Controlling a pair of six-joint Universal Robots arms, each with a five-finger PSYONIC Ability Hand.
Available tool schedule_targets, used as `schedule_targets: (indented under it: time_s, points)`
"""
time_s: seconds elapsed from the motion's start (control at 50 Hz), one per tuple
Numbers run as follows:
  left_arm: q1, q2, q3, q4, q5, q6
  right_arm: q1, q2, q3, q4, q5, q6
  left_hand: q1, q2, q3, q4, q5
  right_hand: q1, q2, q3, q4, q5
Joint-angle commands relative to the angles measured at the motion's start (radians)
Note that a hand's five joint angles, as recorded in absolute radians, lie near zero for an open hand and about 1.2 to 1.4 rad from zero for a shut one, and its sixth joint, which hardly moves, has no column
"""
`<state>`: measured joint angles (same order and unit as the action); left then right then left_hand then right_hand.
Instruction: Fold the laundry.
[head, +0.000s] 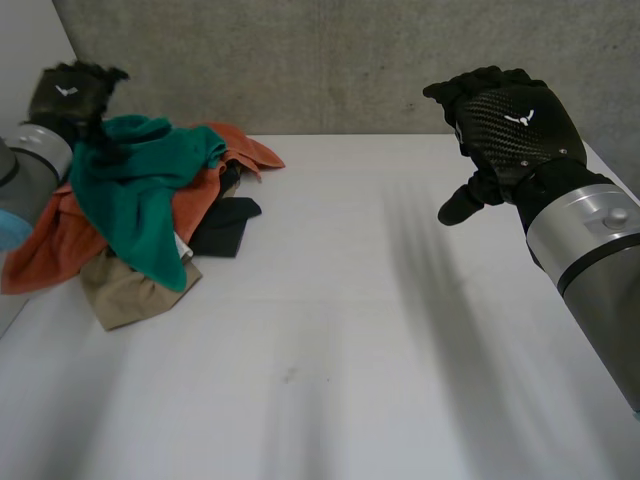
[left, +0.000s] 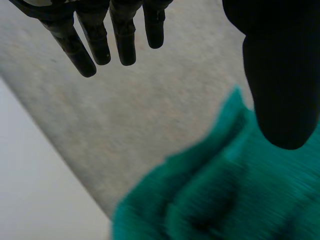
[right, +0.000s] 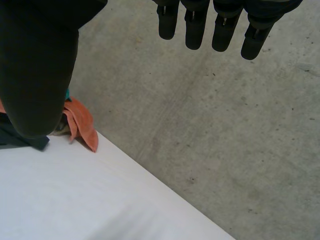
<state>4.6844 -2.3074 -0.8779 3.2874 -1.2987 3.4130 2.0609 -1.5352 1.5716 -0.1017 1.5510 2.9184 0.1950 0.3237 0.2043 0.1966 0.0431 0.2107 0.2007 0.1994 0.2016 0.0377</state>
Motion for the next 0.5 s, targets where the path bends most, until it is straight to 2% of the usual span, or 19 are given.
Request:
schedule_targets:
  time_s: [0.02, 0.08, 0.16, 0.18, 0.2, 0.22, 0.32, 0.42, 0.5]
  points:
    - [0.0, -0.116, 0.059, -0.06, -0.001, 0.118, 0.001, -0.002, 0.005, 0.007, -0.022, 0.022, -0.02, -0.149, -0.03, -0.022, -0.043, -0.036, -0.026, -0.025, -0.027, -0.038]
    - [-0.001, -0.159, 0.079, -0.057, -0.014, 0.15, 0.001, 0.004, 0.01, 0.005, -0.022, 0.021, 0.018, -0.111, 0.009, 0.016, -0.005, -0.036, -0.026, -0.025, -0.027, -0.038]
    - [0.0, -0.205, 0.105, -0.051, -0.063, 0.193, 0.005, 0.017, 0.013, -0.001, -0.022, 0.013, 0.563, 0.434, 0.554, 0.561, 0.54, -0.036, -0.026, -0.025, -0.027, -0.038]
    - [-0.004, -0.204, 0.106, -0.051, -0.089, 0.199, 0.005, 0.02, 0.014, -0.003, -0.022, 0.007, 0.939, 0.811, 0.93, 0.938, 0.917, -0.036, -0.026, -0.025, -0.027, -0.038]
    - [-0.007, -0.193, 0.103, -0.051, -0.096, 0.2, 0.005, 0.02, 0.016, -0.004, -0.022, 0.002, 1.141, 1.012, 1.132, 1.139, 1.118, -0.036, -0.026, -0.025, -0.027, -0.038]
    - [-0.012, -0.181, 0.099, -0.051, -0.105, 0.198, 0.005, 0.021, 0.016, -0.006, -0.022, -0.001, 1.201, 1.072, 1.191, 1.199, 1.178, -0.036, -0.026, -0.025, -0.027, -0.038]
    - [-0.056, -0.044, 0.028, -0.017, -0.148, 0.144, 0.004, 0.018, 0.016, -0.009, -0.022, -0.016, 1.201, 1.073, 1.192, 1.2, 1.179, -0.036, -0.026, -0.025, -0.027, -0.038]
    - [-0.131, 0.172, -0.091, 0.105, -0.165, -0.019, -0.001, 0.017, 0.015, -0.01, -0.022, -0.019, 1.201, 1.073, 1.192, 1.2, 1.179, -0.036, -0.026, -0.025, -0.027, -0.038]
    - [-0.208, 0.301, -0.162, 0.121, -0.163, -0.142, -0.013, 0.017, 0.005, -0.01, -0.022, -0.019, 1.201, 1.073, 1.192, 1.2, 1.179, -0.036, -0.026, -0.025, -0.027, -0.038]
